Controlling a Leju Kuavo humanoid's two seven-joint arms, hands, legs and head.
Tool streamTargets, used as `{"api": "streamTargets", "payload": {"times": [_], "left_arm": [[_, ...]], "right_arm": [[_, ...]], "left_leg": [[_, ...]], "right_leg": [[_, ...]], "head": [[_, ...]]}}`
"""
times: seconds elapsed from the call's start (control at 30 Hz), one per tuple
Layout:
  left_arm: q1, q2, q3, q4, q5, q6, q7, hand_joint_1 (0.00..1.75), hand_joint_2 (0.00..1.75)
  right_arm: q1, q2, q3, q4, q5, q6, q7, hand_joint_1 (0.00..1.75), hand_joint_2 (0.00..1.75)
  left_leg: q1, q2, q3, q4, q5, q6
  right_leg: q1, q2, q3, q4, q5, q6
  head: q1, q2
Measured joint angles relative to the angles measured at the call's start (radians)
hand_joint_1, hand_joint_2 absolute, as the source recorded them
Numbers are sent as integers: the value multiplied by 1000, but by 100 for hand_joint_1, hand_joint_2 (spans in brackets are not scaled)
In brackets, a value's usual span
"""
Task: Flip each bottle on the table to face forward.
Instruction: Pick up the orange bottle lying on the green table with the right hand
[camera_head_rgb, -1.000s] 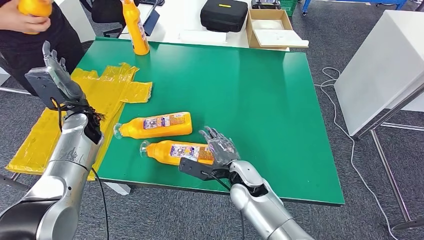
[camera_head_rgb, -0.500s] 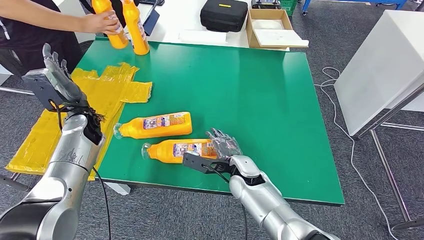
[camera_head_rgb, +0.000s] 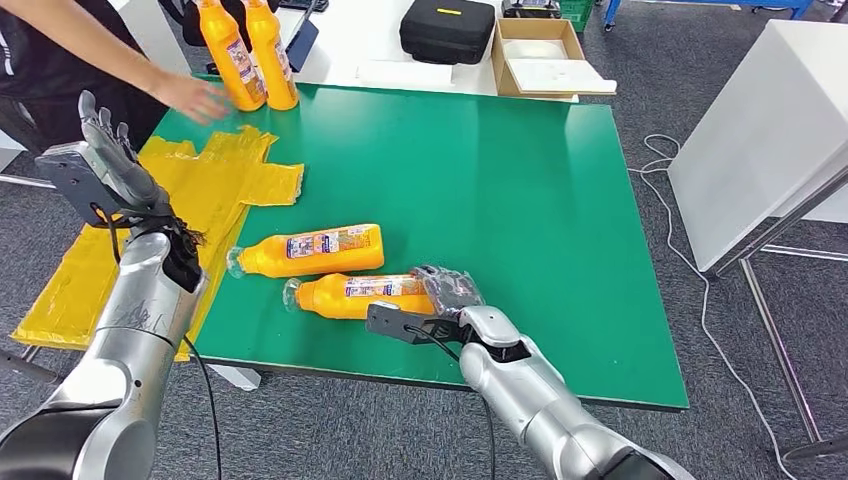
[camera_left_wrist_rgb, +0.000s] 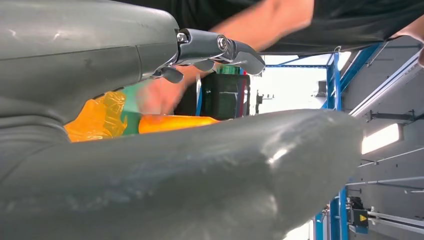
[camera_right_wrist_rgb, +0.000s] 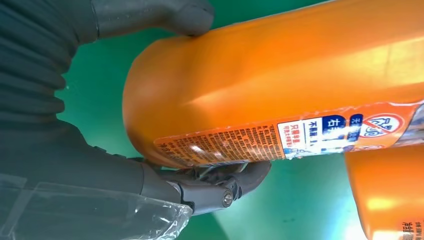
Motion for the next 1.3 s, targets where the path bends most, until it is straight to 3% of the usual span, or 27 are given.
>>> {"api": "streamTargets", "payload": {"times": [0.57,1.0,1.3], "left_arm": [[29,28,42,-18,9,-15,0,0,0],[36,35,72,-26,-17,-32,0,0,0],[40,35,68,-20,-2,-124,2,0,0]], "right_arm": [[-61,-14,12,17,-43,9,-75,175,175],[-61,-92,13,-226,-108,46,-89,175,175],[-26,-182,-19,-513,-282,73,-92,175,175]], "left_leg": [[0,0,0,0,0,0],[0,0,0,0,0,0],[0,0,-1,0,0,0]], "right_leg": [[0,0,0,0,0,0],[0,0,-1,0,0,0],[0,0,-1,0,0,0]], "head": [[0,0],[0,0],[0,0]]}}
